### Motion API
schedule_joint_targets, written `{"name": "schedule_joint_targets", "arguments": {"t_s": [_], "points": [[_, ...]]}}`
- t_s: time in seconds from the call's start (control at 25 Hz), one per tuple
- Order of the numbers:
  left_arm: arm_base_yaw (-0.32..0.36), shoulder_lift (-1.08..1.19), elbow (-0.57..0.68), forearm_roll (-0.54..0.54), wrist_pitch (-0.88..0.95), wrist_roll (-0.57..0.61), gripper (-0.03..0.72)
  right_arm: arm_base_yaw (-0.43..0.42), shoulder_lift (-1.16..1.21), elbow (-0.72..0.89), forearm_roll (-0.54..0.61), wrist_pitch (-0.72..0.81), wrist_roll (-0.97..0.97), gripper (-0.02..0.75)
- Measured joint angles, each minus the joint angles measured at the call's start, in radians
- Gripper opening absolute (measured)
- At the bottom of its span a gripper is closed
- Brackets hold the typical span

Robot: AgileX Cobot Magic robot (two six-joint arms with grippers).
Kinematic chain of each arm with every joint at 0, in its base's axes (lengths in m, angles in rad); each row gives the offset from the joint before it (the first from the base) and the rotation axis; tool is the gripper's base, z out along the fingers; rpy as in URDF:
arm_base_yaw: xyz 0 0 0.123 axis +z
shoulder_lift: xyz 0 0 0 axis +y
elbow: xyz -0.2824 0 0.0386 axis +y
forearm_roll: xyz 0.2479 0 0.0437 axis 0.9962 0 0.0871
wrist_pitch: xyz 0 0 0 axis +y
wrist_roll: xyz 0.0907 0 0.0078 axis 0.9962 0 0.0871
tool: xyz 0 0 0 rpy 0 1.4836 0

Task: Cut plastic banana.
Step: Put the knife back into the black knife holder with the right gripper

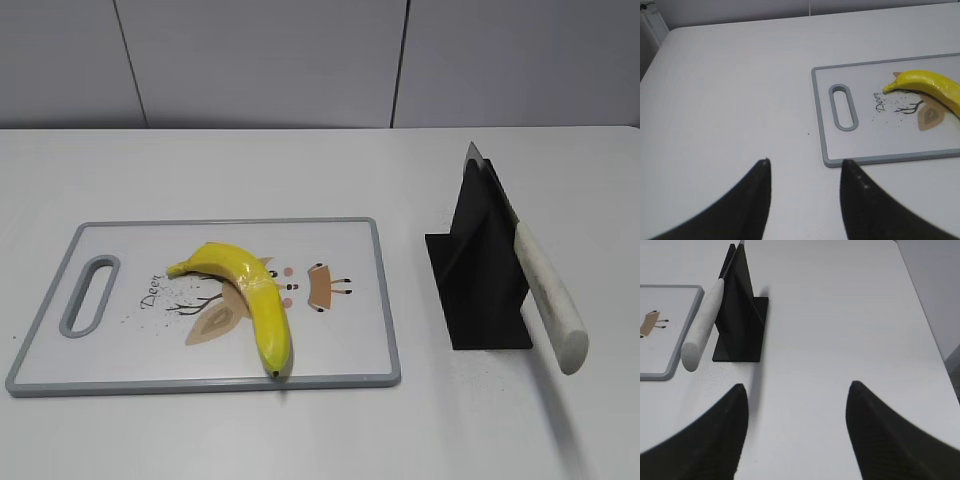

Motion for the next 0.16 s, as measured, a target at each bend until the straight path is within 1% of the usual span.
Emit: {"name": "schedule_joint_targets", "arguments": {"t_s": [0.16], "points": [[0.0, 0.0, 0.0, 0.0, 0.0, 0.0, 0.439, 0.0, 0.0, 0.0, 0.0, 0.001, 0.0, 0.496]]}}
